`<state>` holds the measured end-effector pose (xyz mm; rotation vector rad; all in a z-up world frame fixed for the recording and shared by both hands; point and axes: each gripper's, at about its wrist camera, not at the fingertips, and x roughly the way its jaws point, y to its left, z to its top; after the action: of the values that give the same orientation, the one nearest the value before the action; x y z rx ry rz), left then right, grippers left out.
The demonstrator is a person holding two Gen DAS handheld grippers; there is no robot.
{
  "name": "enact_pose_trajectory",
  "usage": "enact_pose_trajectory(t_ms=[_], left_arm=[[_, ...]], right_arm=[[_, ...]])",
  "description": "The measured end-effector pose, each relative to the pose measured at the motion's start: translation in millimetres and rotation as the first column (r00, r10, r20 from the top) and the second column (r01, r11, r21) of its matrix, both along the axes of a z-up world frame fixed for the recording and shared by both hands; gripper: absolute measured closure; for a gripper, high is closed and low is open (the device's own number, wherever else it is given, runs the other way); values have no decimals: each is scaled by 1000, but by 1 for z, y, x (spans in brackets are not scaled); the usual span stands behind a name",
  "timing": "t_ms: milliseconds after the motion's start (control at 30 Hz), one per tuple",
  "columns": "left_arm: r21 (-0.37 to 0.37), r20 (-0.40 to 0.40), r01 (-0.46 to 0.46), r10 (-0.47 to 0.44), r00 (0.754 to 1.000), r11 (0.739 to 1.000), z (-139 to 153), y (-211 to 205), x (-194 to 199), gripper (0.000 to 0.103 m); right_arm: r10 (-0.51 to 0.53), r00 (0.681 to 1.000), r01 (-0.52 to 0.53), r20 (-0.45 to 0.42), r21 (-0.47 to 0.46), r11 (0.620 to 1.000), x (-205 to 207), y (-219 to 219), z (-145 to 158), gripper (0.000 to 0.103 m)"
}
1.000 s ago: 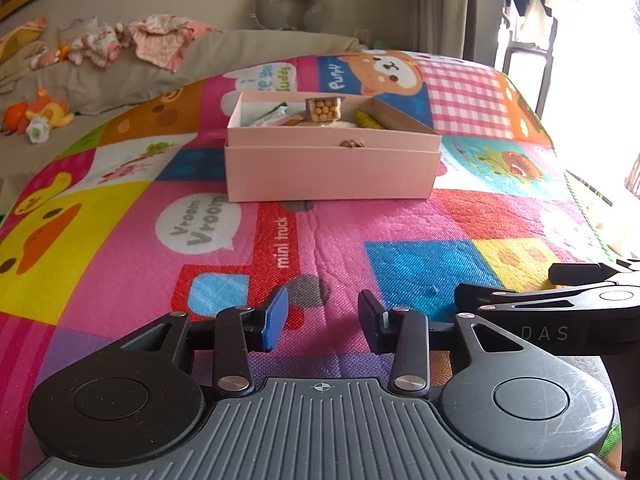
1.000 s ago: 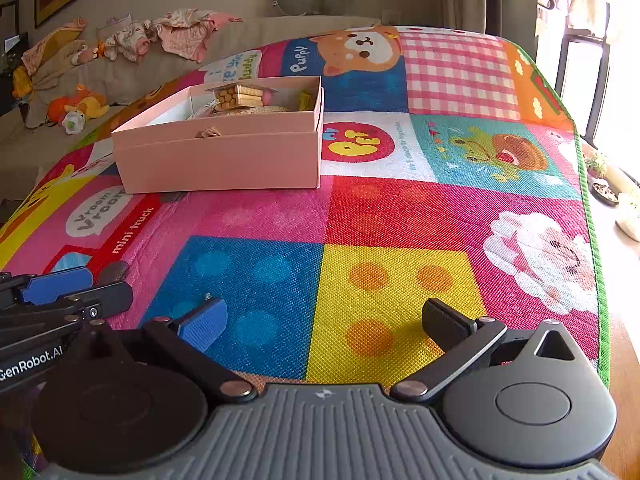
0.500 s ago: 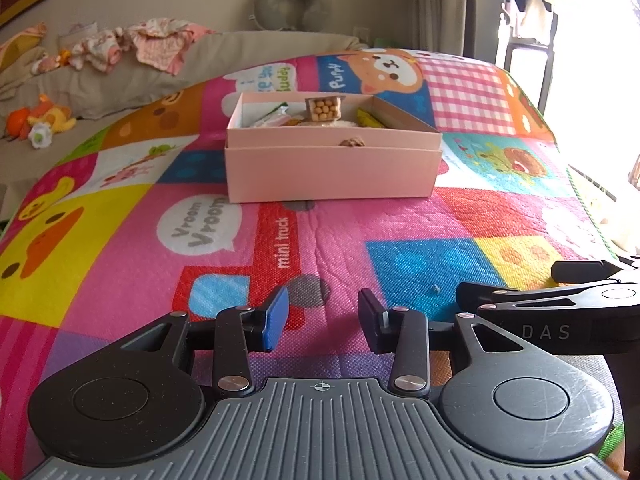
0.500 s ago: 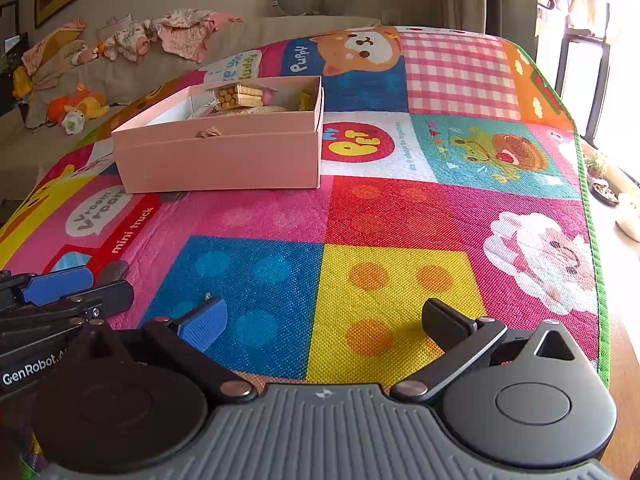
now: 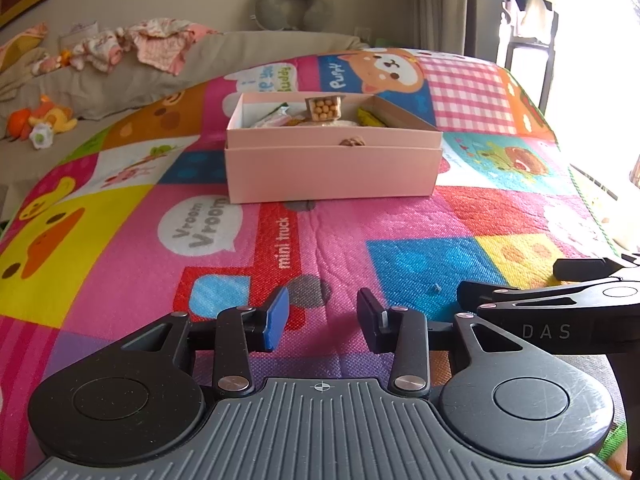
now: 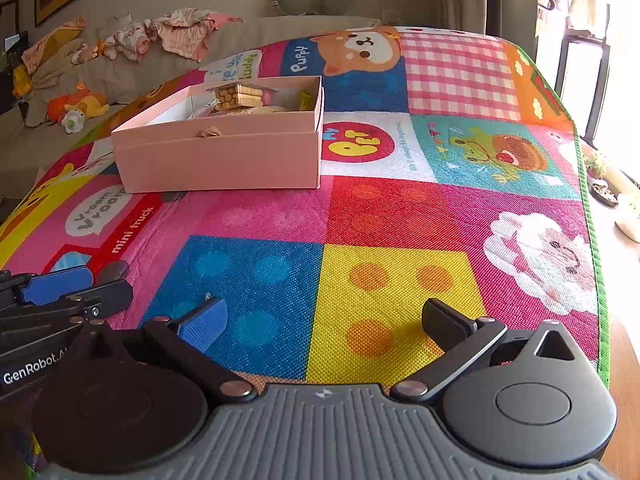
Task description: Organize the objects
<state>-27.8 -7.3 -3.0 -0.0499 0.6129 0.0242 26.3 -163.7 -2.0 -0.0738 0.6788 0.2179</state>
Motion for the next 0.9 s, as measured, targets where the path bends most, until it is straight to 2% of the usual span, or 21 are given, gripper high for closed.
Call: enact_pose_trajectory(t_ms=[900], left_arm=[[-12,1,1,-1,1000,1000,0,1,0,60]], right_arm=[[0,1000,0,0,-1,1000,0,-1,0,0]])
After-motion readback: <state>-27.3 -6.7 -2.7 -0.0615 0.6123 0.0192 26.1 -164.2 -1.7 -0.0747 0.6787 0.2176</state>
